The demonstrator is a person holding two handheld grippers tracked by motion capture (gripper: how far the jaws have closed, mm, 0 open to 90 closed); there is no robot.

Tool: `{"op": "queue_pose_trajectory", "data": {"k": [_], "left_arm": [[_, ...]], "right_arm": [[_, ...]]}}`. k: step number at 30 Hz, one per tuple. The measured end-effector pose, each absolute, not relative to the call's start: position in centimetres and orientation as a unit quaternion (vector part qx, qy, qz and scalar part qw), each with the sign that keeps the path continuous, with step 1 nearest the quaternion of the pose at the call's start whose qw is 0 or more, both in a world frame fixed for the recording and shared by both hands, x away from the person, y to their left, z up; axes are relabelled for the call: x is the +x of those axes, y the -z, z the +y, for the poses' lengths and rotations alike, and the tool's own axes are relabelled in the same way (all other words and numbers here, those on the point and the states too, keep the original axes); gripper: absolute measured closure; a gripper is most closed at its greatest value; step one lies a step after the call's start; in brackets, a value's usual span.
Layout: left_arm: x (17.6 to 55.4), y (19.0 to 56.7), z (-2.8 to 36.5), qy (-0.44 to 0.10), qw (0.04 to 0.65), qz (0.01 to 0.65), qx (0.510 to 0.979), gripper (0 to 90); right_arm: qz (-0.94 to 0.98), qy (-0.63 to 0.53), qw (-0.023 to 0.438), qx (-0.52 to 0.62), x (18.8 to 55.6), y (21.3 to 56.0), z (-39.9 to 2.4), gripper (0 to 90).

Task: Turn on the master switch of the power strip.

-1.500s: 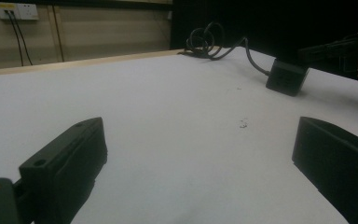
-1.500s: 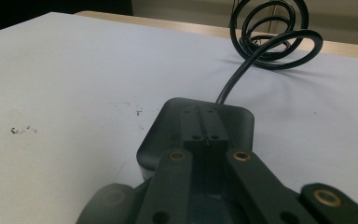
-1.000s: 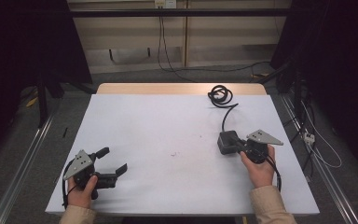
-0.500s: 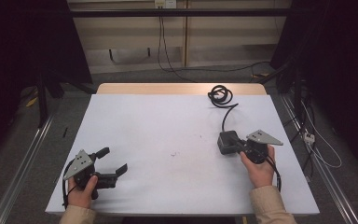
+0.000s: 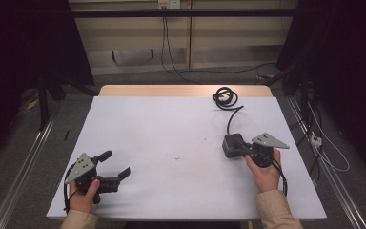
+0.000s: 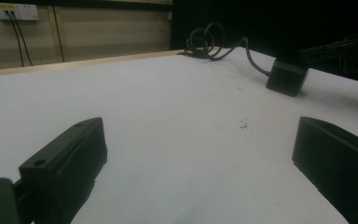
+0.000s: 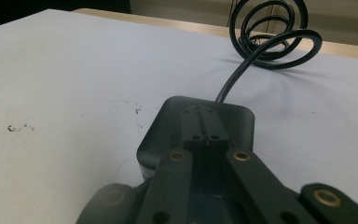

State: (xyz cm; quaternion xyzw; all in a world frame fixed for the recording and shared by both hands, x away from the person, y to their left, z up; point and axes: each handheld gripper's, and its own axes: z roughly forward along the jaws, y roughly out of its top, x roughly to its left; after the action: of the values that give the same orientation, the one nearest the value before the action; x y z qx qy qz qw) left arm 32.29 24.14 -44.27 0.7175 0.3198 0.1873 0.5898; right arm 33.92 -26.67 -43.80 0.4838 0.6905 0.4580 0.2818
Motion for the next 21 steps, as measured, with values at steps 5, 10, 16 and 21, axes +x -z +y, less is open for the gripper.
{"op": "queue_pose_trajectory", "data": {"k": [5, 10, 16, 21], "left_arm": [[32.31, 44.28, 24.09, -0.185, 0.592, 0.322, 0.715, 2.7], [32.31, 44.25, 24.13, -0.185, 0.593, 0.323, 0.714, 2.7], [32.32, 44.22, 24.20, -0.186, 0.593, 0.322, 0.714, 2.7], [32.32, 44.19, 24.43, -0.188, 0.592, 0.323, 0.714, 2.7]], "right_arm": [[0.691, -0.457, 0.282, 0.485, 33.94, 43.74, -26.63, 90.0], [0.688, -0.458, 0.281, 0.487, 33.96, 43.73, -26.63, 90.0], [0.684, -0.462, 0.281, 0.490, 33.97, 43.68, -26.74, 90.0], [0.681, -0.463, 0.278, 0.495, 33.96, 43.64, -26.80, 89.1]]}}
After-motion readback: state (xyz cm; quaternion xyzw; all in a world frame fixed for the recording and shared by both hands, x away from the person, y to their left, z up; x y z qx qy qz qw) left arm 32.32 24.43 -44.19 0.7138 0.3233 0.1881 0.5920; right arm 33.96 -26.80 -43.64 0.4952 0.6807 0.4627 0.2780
